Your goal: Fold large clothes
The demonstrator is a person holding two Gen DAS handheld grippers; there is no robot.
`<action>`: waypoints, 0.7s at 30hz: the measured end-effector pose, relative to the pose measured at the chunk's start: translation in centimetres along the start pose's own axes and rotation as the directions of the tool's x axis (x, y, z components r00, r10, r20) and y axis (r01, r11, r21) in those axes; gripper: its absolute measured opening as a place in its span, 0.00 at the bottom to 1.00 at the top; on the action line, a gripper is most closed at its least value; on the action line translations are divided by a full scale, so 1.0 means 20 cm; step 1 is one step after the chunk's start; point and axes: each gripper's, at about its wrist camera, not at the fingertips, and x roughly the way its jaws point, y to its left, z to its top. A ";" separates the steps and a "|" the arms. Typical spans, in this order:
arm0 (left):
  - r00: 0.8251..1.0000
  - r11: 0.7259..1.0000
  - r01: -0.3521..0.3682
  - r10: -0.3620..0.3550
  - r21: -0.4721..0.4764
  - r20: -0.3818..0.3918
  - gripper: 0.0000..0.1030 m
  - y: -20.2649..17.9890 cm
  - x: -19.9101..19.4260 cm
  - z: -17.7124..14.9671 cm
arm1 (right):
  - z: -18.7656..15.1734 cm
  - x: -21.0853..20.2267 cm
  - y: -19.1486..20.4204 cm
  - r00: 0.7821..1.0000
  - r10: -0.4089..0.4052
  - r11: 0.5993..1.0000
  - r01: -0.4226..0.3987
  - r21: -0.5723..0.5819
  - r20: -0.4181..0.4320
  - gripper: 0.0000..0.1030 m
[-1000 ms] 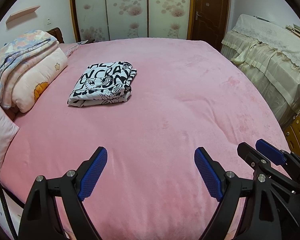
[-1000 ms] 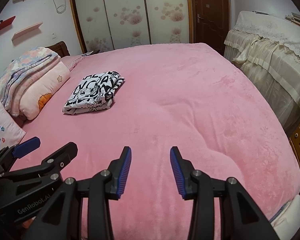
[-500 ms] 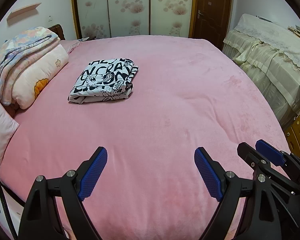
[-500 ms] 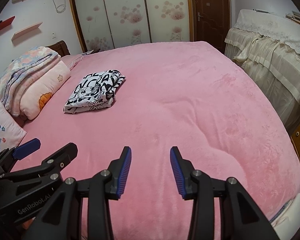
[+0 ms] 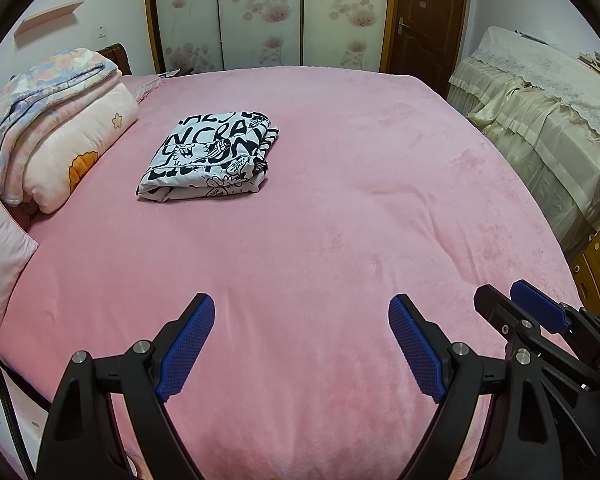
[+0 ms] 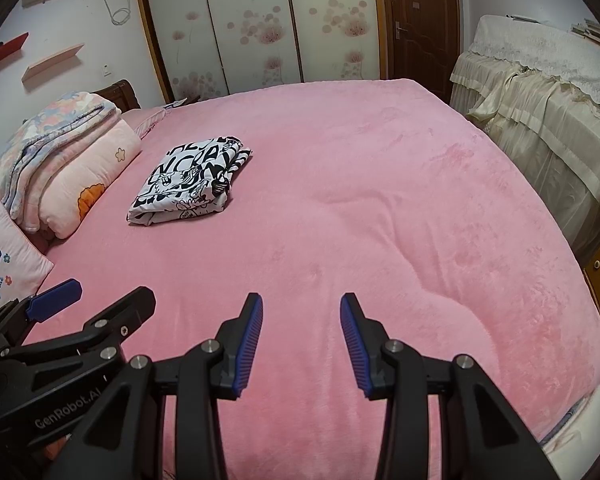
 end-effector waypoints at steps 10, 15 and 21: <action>1.000 1.000 -0.003 0.003 -0.003 -0.004 0.85 0.01 0.00 -0.01 | -0.01 0.01 0.00 1.000 0.001 1.000 -0.001 0.002 -0.004 0.40; 1.000 1.000 -0.005 0.005 -0.005 -0.003 0.85 0.01 0.00 -0.02 | -0.03 0.03 0.03 1.000 0.001 1.000 -0.001 0.007 -0.012 0.40; 1.000 1.000 -0.007 0.007 -0.003 -0.004 0.85 0.01 0.00 -0.02 | -0.03 0.04 0.02 1.000 0.002 1.000 -0.002 0.007 -0.013 0.40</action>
